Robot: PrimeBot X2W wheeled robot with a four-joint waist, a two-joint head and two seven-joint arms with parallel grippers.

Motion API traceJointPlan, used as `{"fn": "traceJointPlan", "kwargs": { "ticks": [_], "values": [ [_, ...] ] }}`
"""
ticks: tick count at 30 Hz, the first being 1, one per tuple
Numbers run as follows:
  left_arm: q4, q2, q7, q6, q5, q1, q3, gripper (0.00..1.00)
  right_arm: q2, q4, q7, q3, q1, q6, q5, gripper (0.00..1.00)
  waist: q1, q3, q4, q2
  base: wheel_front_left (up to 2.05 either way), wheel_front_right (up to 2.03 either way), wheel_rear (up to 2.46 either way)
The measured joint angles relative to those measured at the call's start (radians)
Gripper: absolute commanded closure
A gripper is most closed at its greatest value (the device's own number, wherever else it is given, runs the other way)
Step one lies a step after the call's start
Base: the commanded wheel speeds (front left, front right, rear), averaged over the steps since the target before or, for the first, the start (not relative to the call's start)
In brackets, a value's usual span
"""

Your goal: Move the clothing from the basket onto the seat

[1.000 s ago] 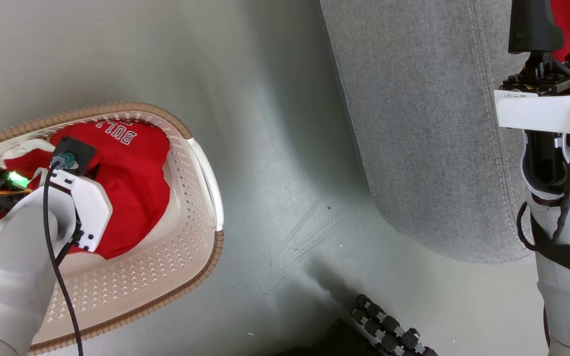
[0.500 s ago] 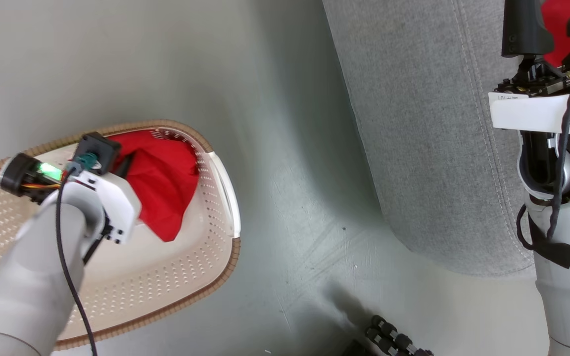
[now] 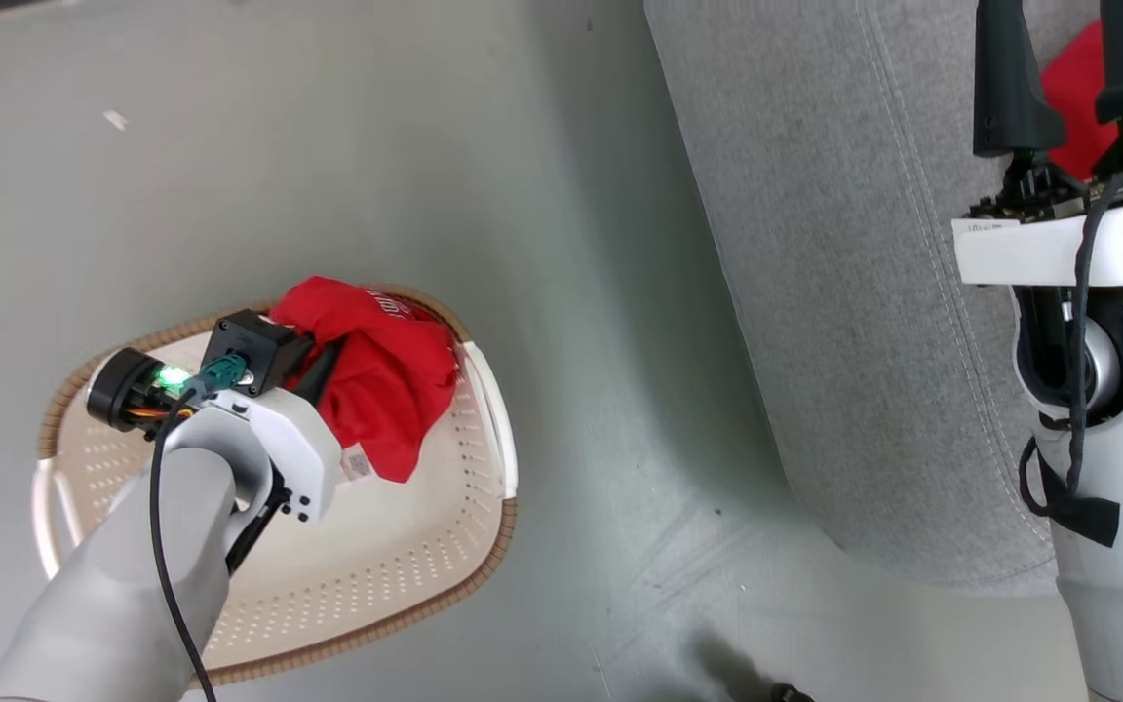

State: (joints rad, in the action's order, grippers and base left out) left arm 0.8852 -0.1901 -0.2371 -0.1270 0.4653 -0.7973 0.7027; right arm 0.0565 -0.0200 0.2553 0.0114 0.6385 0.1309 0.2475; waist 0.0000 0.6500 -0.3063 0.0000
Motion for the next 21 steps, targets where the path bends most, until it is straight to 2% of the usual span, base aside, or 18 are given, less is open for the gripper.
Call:
{"fn": "traceJointPlan", "kwargs": {
  "ticks": [21],
  "values": [
    [-0.221,0.002,-0.011,0.000,0.054,0.103,-0.011,1.00,0.058,0.059,0.000,0.003,-0.109,0.000,-0.001,0.00,0.0000,-0.217,0.102,0.0000,0.00,0.00,0.00]
  ]
}}
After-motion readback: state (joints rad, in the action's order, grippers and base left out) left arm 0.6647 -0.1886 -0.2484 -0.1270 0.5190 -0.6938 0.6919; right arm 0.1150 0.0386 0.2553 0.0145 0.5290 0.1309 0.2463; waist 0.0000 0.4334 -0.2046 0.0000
